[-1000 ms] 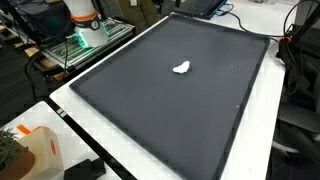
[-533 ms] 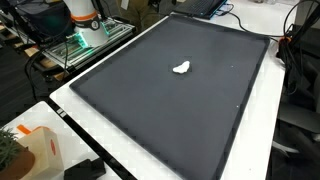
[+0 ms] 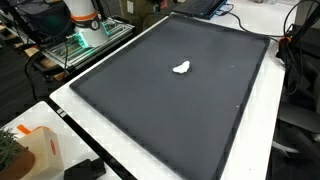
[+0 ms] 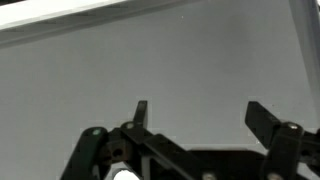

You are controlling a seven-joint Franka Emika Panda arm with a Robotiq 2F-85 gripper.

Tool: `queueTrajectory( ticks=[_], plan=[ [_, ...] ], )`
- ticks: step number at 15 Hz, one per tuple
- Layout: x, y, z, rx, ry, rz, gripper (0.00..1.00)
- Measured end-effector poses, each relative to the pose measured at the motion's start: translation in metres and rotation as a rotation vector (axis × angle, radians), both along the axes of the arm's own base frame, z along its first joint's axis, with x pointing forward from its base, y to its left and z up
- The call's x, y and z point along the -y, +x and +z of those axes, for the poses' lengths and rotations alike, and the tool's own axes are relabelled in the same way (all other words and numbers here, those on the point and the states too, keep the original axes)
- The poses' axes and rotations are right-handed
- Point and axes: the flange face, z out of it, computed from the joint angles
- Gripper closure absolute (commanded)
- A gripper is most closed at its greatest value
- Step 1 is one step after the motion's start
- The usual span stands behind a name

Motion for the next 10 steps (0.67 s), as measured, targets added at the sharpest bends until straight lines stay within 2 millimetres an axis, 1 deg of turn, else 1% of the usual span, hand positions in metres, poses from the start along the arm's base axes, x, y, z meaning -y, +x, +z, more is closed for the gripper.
queueTrajectory(
  ticks=[4,9,10],
  plan=[
    [-0.0045,0.0003,0.0021,-0.004,0.084,-0.012,0.00],
    [-0.0080,0.0005,0.0032,-0.011,0.137,-0.042,0.00],
    [-0.0085,0.0005,0.0034,-0.012,0.143,-0.046,0.02]
  ],
)
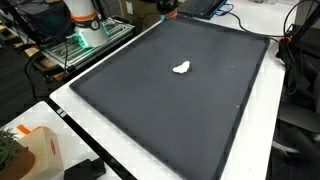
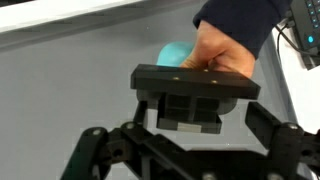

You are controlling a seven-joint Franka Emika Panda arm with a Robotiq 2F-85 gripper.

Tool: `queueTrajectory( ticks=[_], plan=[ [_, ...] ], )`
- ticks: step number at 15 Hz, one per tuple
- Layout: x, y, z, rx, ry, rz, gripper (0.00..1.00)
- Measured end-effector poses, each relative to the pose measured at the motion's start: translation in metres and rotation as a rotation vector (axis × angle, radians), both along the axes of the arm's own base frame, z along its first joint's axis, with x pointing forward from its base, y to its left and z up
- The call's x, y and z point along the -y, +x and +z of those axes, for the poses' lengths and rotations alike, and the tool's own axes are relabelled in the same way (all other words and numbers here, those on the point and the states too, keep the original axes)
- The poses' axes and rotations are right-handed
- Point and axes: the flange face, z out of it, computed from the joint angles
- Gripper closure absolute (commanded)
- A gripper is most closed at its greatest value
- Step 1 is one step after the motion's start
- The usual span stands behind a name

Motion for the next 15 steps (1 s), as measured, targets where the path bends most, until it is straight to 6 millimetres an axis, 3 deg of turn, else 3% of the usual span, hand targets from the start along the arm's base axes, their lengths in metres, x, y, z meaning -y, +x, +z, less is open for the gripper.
queueTrajectory(
  ticks=[8,9,10,13,15],
  plan=[
    [0.0002,0.0002,0.0002,0.000,0.012,-0.001,0.20],
    [0.0007,0.0003,0.0002,0.000,0.012,0.000,0.25],
    [0.0012,0.0004,0.0003,0.001,0.013,0.001,0.41],
    [0.0029,0.0011,0.0007,0.003,0.015,0.003,0.63],
    [0.0031,0.0013,0.0011,0.003,0.015,0.003,0.65]
  ],
)
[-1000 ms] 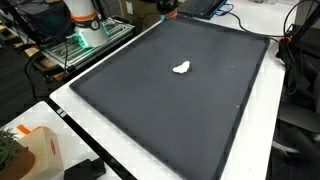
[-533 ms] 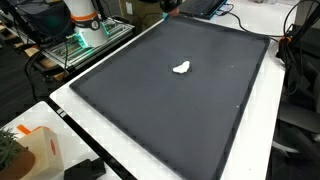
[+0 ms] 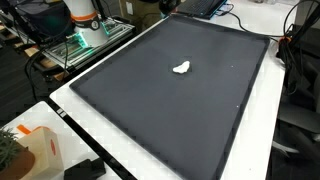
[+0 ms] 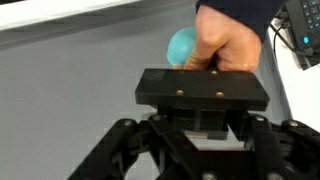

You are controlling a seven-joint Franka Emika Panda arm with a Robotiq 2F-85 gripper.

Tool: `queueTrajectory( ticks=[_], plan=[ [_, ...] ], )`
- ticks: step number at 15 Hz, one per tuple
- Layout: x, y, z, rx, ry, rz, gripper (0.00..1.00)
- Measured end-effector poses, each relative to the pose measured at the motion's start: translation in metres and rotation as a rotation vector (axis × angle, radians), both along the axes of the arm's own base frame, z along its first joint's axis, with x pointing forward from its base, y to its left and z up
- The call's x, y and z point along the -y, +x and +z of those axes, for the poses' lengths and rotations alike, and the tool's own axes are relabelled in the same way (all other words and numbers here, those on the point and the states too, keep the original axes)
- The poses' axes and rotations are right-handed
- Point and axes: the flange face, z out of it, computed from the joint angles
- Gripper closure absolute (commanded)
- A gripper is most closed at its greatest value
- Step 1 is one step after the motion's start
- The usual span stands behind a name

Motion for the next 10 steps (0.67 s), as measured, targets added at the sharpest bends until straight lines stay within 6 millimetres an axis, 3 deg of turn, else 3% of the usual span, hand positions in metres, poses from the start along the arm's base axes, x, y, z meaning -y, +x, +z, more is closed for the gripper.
queueTrajectory(
  ticks=[5,6,8,10],
  plan=[
    [0.0009,0.0000,0.0022,-0.001,0.002,0.003,0.66],
    [0.0008,-0.0003,0.0022,-0.002,0.003,0.004,0.16],
    [0.0008,-0.0004,0.0021,-0.004,0.005,0.003,0.08],
    [0.0014,-0.0003,0.0021,-0.004,0.006,0.003,0.45]
  ],
)
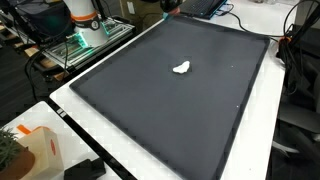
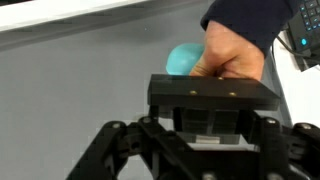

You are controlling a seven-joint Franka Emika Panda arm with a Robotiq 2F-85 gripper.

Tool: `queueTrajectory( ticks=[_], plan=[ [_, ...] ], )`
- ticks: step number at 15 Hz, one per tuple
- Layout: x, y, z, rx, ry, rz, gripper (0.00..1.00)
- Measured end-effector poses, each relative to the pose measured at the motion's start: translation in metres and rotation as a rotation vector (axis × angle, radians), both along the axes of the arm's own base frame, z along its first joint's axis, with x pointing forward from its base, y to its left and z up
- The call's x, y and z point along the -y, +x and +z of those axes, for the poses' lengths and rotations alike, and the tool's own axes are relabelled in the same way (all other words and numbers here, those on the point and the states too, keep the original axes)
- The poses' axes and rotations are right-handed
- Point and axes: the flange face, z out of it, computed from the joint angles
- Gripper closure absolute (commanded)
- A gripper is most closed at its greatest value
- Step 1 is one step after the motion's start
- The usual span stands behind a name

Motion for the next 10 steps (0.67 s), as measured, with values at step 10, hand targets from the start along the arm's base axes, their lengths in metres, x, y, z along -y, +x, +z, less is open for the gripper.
queueTrajectory(
  ticks=[10],
  plan=[
    [0.0040,0.0024,0.0031,0.009,0.004,-0.003,0.77]
  ],
)
